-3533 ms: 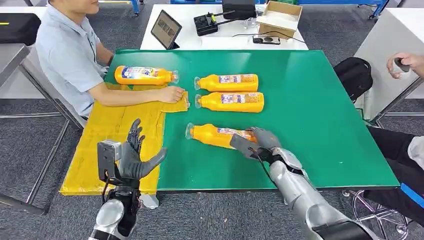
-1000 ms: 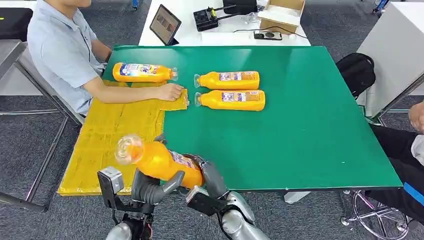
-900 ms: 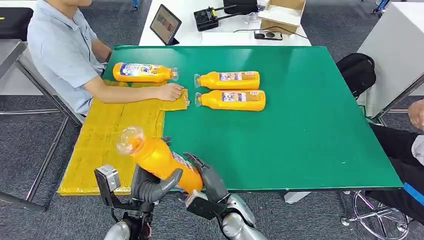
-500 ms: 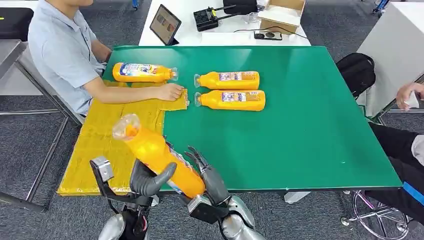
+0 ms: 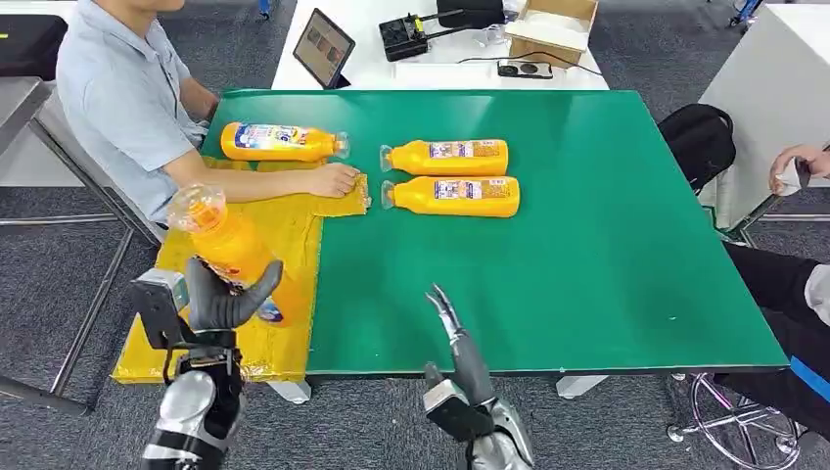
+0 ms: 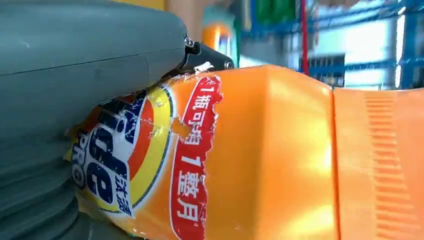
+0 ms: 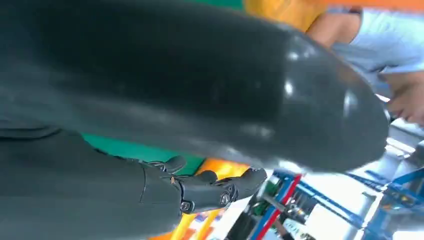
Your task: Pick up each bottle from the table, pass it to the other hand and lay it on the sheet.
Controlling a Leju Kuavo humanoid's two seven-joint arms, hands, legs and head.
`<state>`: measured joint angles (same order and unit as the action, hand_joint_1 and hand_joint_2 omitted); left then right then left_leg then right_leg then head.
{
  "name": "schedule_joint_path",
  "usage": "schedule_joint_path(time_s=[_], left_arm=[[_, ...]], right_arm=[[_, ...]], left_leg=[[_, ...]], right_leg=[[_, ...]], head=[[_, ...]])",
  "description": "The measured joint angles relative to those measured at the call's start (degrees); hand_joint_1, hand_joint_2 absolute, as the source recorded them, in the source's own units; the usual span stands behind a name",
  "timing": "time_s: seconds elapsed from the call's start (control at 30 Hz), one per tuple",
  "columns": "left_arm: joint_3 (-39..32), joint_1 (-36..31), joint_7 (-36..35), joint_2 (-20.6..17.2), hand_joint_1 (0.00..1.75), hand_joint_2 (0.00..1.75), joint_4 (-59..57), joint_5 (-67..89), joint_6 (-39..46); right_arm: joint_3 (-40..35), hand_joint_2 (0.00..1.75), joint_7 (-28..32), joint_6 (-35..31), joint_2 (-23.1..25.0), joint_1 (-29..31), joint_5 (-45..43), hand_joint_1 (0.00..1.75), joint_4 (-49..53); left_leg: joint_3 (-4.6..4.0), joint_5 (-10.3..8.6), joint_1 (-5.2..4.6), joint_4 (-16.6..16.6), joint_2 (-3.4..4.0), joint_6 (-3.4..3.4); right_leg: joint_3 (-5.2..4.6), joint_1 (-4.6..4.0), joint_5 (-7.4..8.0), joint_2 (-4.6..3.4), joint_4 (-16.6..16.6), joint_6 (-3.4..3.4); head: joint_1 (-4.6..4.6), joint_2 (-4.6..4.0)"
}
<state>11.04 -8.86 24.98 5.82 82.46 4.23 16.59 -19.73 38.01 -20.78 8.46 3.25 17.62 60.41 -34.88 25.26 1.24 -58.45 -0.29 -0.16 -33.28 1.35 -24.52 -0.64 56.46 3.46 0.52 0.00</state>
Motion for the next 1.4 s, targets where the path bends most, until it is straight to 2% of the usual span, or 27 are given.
schedule_joint_path(time_s=[0.23, 0.3, 0.37, 0.4, 0.47, 0.63, 0.93, 1.13, 1.17, 1.2, 1.27, 1.3, 1.33, 1.4], left_arm=[[-2.8, -2.8, 0.6, -1.8, 1.75, 1.75, -3.8, 5.3, 2.2], [-2.7, -3.7, -0.3, -2.4, 1.75, 1.75, -5.2, 15.9, 9.9], [-2.8, -5.7, -3.1, -3.3, 1.75, 1.75, -8.6, 34.8, 17.8], [-2.7, -7.3, -3.8, -4.0, 1.75, 1.75, -11.0, 43.3, 17.9], [-2.5, -10.0, -5.0, -5.1, 1.75, 1.75, -16.1, 53.5, 14.5], [2.8, -17.1, -11.6, -5.8, 1.75, 1.75, -30.0, 67.6, 7.0], [6.2, -22.2, -12.8, -6.0, 1.75, 1.75, -39.7, 68.6, 6.1], [7.8, -25.4, -12.5, -6.0, 1.75, 1.75, -44.7, 70.2, 1.1], [8.3, -26.3, -12.5, -6.0, 1.61, 1.75, -45.9, 70.7, -0.1], [8.9, -27.1, -12.5, -6.0, 0.52, 1.75, -47.0, 71.3, -1.5], [9.7, -28.8, -12.9, -6.0, 0.31, 1.75, -49.3, 71.5, -4.0], [9.9, -29.4, -13.0, -6.0, 0.12, 1.75, -50.0, 71.5, -4.8], [10.0, -29.9, -13.0, -6.0, 0.03, 1.75, -50.7, 71.4, -5.5], [10.4, -30.9, -13.0, -6.0, 0.00, 1.75, -52.1, 71.1, -7.4]], right_arm=[[2.6, 0.00, 0.0, 0.3, -1.0, -1.5, 0.1, 0.00, 1.1], [2.9, 0.00, 0.0, 1.0, -1.1, -1.6, 0.6, 0.00, 1.3], [3.1, 0.00, 0.0, 2.2, -1.1, -1.6, 1.4, 0.00, 1.7], [3.1, 0.00, 0.0, 2.8, -1.1, -1.6, 1.8, 0.00, 1.7], [3.2, 0.00, 0.0, 3.9, -1.1, -1.5, 2.4, 0.00, 1.7], [3.2, 0.00, 0.0, 6.1, -0.9, -1.5, 3.2, 0.00, 2.0], [3.2, 0.00, 0.0, 6.4, -0.6, -1.5, 3.2, 0.00, 2.2], [3.2, 0.00, 0.0, 7.8, -0.1, -1.5, 3.2, 0.00, 2.2], [3.2, 0.00, 0.0, 8.0, 0.1, -1.5, 3.2, 0.00, 2.2], [3.2, 0.00, 0.0, 8.0, 0.2, -1.5, 3.1, 0.00, 2.2], [3.2, 0.00, 0.0, 8.2, 0.3, -1.5, 3.0, 0.00, 2.2], [3.2, 0.00, 0.0, 8.2, 0.3, -1.5, 2.9, 0.00, 2.2], [3.2, 0.00, 0.0, 8.2, 0.4, -1.5, 2.8, 0.00, 2.2], [3.2, 0.00, 0.0, 8.2, 0.4, -1.5, 2.6, 0.00, 2.2]], left_leg=[[-0.01, 0.00, 0.00, 0.0, 0.00, 0.00], [-0.01, 0.00, 0.00, 0.0, 0.01, 0.00], [-0.01, 0.00, 0.00, 0.0, 0.01, 0.00], [0.00, -0.02, 0.00, 0.0, -0.02, -0.01], [0.04, -0.07, 0.01, 0.0, -0.08, -0.04], [0.01, -0.15, 0.01, 0.0, -0.04, -0.06], [-0.04, -0.13, 0.02, 0.0, -0.03, -0.08], [-0.04, -0.14, 0.02, 0.0, -0.03, -0.07], [-0.04, -0.14, 0.02, 0.0, -0.03, -0.07], [-0.03, -0.15, 0.02, 0.0, -0.03, -0.07], [-0.03, -0.15, 0.02, 0.0, -0.02, -0.07], [-0.03, -0.15, 0.02, 0.0, -0.02, -0.07], [-0.03, -0.15, 0.02, 0.0, -0.02, -0.07], [-0.04, -0.15, 0.02, 0.0, -0.04, -0.07]], right_leg=[[-0.01, 0.00, 0.00, 0.00, 0.0, 0.00], [-0.02, 0.00, 0.00, 0.00, 0.0, 0.00], [-0.02, 0.00, 0.00, 0.00, 0.0, 0.00], [0.00, 0.00, 0.00, 0.01, 0.0, 0.00], [0.02, 0.00, 0.00, 0.05, 0.0, 0.00], [0.04, 0.00, 0.04, 0.02, 0.0, 0.02], [-0.02, -0.01, 0.03, 0.02, 0.0, 0.02], [-0.02, -0.01, 0.04, 0.02, 0.0, 0.02], [-0.01, -0.01, 0.04, 0.02, 0.0, 0.01], [0.00, -0.01, 0.04, 0.02, 0.0, 0.02], [0.00, -0.01, 0.05, 0.01, 0.1, 0.02], [0.00, -0.01, 0.05, 0.01, 0.1, 0.02], [0.00, -0.01, 0.04, 0.02, 0.1, 0.02], [0.00, -0.01, 0.04, 0.02, 0.1, 0.02]], head=[[-0.02, 0.00], [0.00, 0.00], [-0.02, 0.00], [-0.02, 0.00], [-0.02, 0.00], [0.00, 0.00], [-0.02, 0.00], [-0.02, 0.00], [0.00, 0.00], [-0.02, 0.00], [-0.02, 0.00], [0.00, 0.00], [-0.02, 0.00], [-0.02, 0.00]])
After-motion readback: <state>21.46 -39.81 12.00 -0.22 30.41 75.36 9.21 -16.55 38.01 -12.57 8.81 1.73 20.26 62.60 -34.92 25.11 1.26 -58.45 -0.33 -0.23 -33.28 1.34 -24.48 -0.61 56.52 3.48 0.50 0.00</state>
